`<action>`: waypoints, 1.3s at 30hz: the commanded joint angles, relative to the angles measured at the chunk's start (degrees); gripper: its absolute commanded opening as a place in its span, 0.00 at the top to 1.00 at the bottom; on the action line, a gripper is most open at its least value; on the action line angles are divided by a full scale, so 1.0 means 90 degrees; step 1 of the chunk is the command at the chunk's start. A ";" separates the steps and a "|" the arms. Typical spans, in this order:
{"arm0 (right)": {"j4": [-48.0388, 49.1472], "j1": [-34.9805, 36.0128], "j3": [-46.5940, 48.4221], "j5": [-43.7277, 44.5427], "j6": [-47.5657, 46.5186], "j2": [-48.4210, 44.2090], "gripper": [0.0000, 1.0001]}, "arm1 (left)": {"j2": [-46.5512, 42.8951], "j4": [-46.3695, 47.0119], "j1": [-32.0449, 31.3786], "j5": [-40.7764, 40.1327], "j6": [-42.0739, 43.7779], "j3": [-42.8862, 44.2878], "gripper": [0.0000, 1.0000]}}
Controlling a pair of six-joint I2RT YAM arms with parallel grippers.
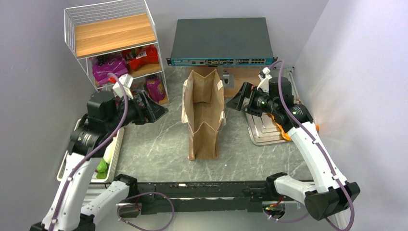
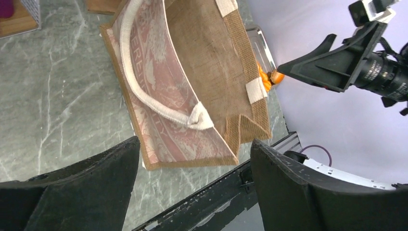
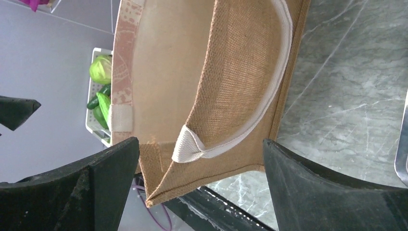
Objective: Place the food into the grocery bag and tie it
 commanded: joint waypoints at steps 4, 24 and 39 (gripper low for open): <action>-0.0380 0.0031 0.0642 0.0652 -0.0368 0.0199 0.00 | 0.1257 0.0710 -0.0731 -0.0872 0.0011 0.0602 0.16; -0.0906 0.0032 0.0955 0.1272 -0.1137 0.0441 0.00 | 0.4492 -0.0457 -0.1243 -0.1799 0.0887 0.2849 0.32; -0.0925 0.0030 0.0121 0.1874 -0.0566 -0.0623 0.00 | 0.4960 -0.0687 -0.1331 -0.1843 0.0824 0.2927 0.54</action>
